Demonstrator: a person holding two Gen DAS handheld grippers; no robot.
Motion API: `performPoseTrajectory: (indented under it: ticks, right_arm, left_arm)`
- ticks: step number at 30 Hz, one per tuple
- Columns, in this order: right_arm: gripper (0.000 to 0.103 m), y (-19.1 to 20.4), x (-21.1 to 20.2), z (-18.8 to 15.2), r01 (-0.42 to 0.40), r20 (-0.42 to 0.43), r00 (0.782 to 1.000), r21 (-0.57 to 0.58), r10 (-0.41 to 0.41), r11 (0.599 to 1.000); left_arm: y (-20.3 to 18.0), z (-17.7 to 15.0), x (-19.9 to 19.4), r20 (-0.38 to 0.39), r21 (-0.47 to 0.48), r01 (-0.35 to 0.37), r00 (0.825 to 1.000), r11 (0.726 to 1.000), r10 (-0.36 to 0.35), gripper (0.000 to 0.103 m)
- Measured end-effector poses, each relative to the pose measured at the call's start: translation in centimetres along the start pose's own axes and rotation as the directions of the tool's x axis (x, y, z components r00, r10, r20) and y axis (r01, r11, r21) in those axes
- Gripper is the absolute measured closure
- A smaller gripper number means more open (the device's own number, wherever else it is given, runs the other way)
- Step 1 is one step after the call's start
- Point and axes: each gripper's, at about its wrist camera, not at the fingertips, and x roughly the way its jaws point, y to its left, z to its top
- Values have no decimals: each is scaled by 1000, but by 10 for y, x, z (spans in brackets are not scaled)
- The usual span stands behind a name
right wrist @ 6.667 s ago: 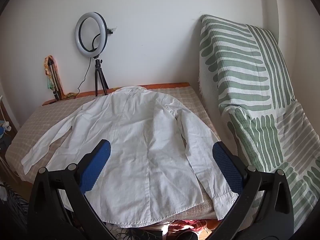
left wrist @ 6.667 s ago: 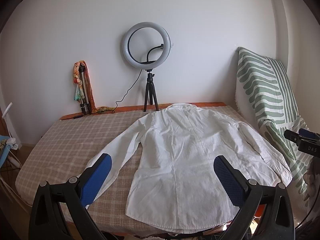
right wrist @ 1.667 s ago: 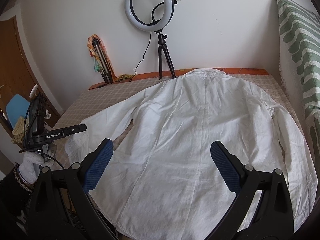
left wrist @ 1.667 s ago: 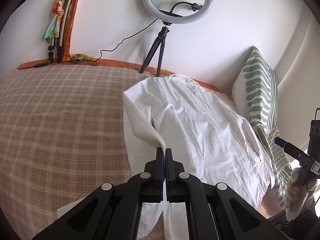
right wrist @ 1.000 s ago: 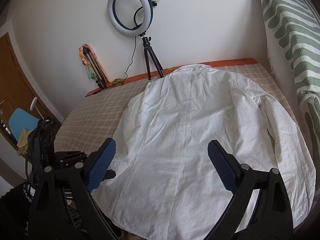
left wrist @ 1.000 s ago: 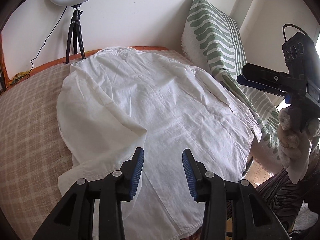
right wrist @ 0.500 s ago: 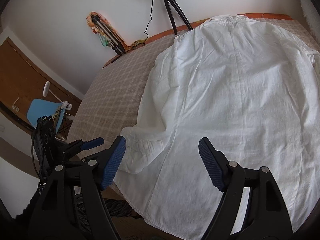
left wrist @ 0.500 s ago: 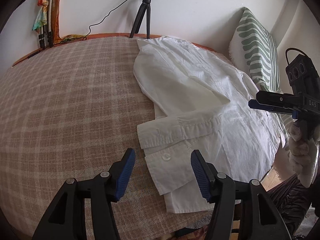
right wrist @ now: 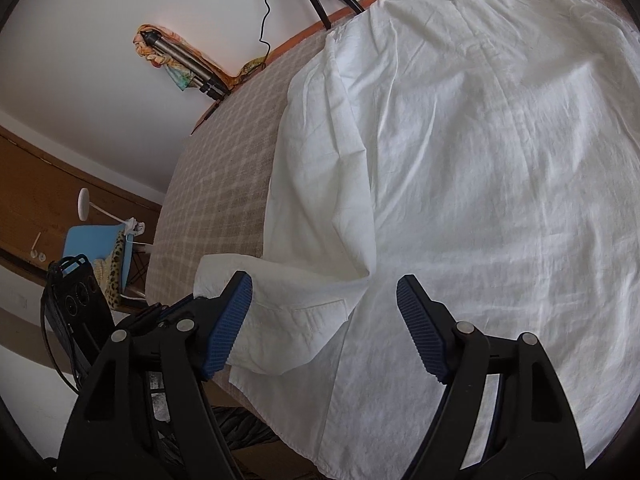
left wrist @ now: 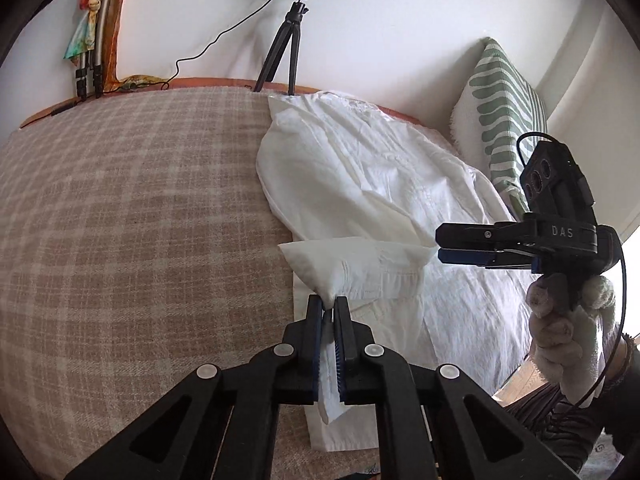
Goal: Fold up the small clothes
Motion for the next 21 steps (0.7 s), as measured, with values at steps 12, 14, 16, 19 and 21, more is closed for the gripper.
performPoseTrajectory:
  ticks: [12, 14, 16, 19, 21]
  right_arm:
    - [24, -14, -5, -18, -123, -66, 990, 61, 127, 990]
    - [24, -19, -6, -20, -120, -72, 990, 67, 125, 990]
    - [24, -22, -8, -23, -98, -75, 992, 60, 102, 993]
    - [24, -21, -6, -26, -5, -87, 996, 13, 6, 1000]
    - [33, -23, -1, -27, 24, -103, 994, 7, -23, 1000]
  left_arm:
    - [-114, -35, -29, -71, 380, 142, 990, 914, -124, 72]
    - [-112, -35, -26, -76, 361, 152, 988, 920, -134, 71]
    - [-102, -32, -18, -88, 315, 120, 991, 942, -97, 71]
    - [-68, -32, 6, -148, 152, 103, 986, 983, -80, 72]
    - [-51, -31, 24, -183, 55, 89, 980, 994, -78, 73]
